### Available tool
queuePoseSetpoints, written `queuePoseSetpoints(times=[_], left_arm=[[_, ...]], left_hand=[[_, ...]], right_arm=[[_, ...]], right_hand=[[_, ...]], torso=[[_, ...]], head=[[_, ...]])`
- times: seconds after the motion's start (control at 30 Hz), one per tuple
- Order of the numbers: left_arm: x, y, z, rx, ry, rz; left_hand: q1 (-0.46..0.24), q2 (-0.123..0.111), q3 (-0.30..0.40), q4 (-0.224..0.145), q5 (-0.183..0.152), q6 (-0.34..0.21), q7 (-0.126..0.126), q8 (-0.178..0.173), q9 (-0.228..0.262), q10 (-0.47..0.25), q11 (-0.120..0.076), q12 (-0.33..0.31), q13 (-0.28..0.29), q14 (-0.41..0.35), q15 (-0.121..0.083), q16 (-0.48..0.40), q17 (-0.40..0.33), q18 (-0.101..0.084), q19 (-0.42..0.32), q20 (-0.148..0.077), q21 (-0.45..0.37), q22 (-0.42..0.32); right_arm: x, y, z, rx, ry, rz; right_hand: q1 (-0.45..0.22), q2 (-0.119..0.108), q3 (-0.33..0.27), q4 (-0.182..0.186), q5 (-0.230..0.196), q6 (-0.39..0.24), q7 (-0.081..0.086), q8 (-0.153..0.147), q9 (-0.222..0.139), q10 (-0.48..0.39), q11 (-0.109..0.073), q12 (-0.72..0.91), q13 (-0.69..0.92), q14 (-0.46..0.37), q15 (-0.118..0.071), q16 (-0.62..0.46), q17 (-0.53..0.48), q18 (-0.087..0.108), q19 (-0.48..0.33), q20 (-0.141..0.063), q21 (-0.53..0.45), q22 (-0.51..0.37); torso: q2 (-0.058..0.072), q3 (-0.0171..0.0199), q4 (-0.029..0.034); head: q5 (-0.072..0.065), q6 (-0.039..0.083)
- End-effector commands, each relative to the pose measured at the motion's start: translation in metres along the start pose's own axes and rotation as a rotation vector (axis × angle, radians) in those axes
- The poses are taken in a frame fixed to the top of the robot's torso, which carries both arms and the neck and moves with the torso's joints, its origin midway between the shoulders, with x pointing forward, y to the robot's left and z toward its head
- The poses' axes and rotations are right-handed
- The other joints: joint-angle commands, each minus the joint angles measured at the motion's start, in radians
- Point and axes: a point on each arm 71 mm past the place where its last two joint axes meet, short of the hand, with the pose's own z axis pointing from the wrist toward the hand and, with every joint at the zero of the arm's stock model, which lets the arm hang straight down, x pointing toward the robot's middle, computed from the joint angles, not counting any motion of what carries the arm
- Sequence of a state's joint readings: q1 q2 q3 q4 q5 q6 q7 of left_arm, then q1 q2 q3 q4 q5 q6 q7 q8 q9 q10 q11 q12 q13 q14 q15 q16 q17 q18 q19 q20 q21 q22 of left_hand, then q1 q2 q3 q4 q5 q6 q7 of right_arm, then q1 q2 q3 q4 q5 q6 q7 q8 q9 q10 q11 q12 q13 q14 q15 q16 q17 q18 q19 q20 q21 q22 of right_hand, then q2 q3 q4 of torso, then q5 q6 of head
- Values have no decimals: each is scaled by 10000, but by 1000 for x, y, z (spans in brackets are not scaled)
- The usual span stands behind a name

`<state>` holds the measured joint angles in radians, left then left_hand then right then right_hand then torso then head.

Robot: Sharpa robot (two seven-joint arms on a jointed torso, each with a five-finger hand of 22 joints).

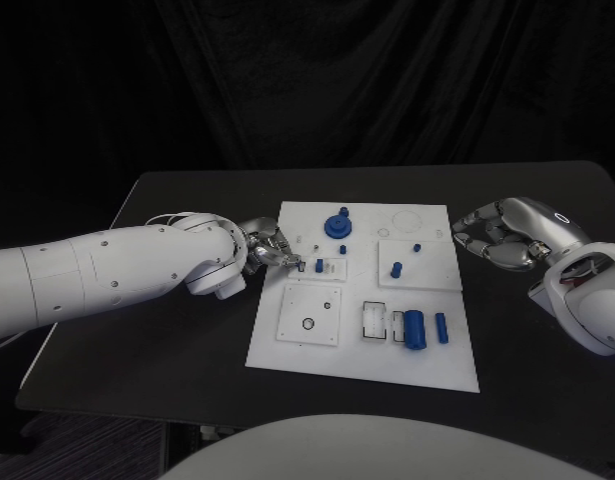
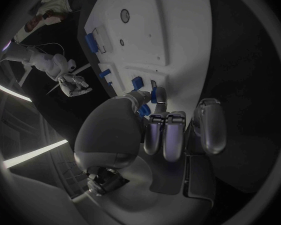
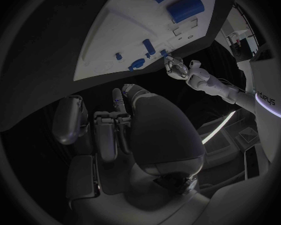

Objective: Assemble the parts on the task board

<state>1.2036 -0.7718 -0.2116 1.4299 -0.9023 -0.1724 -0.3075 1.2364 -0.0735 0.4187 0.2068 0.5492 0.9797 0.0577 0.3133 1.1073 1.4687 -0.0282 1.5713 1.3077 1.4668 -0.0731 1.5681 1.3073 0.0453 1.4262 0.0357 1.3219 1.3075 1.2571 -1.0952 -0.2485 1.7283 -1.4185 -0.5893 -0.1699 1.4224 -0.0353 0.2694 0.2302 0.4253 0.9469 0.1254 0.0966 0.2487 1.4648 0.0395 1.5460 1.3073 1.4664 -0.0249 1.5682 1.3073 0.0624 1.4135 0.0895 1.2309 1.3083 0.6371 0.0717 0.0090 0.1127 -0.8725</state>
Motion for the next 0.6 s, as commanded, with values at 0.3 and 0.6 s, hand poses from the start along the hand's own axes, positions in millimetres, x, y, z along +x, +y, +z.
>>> queuePoseSetpoints(times=[0.3, 0.6], left_arm=[[4, -2, -1, 161, 169, 19], [10, -3, 0, 196, 288, 12]], left_hand=[[74, 35, 86, -5, 33, 258, -254, -87, -21, 1021, -59, -5, 2631, 1040, -58, 27, 2635, 179, -66, -10, -76, 1798], [77, 40, 103, -16, 40, 257, -252, -100, -27, 1021, -57, -5, 2631, 1040, -57, 27, 2635, 182, -76, -10, -93, 1793]], right_arm=[[1, -1, -1, 124, -14, -3], [1, -2, -1, 146, -5, -5]], right_hand=[[102, 3, 59, -22, 25, -12, 33, -55, -11, 782, 62, -50, 2229, 1003, 45, -43, 2544, 162, -34, -21, -37, 1482], [102, 3, 59, -22, 25, -12, 33, -55, -11, 782, 62, -50, 2229, 1003, 45, -43, 2544, 162, -34, -21, -37, 1482]], torso=[[-5, 6, -7], [-4, 5, -1]], head=[[32, -2], [5, -2]])
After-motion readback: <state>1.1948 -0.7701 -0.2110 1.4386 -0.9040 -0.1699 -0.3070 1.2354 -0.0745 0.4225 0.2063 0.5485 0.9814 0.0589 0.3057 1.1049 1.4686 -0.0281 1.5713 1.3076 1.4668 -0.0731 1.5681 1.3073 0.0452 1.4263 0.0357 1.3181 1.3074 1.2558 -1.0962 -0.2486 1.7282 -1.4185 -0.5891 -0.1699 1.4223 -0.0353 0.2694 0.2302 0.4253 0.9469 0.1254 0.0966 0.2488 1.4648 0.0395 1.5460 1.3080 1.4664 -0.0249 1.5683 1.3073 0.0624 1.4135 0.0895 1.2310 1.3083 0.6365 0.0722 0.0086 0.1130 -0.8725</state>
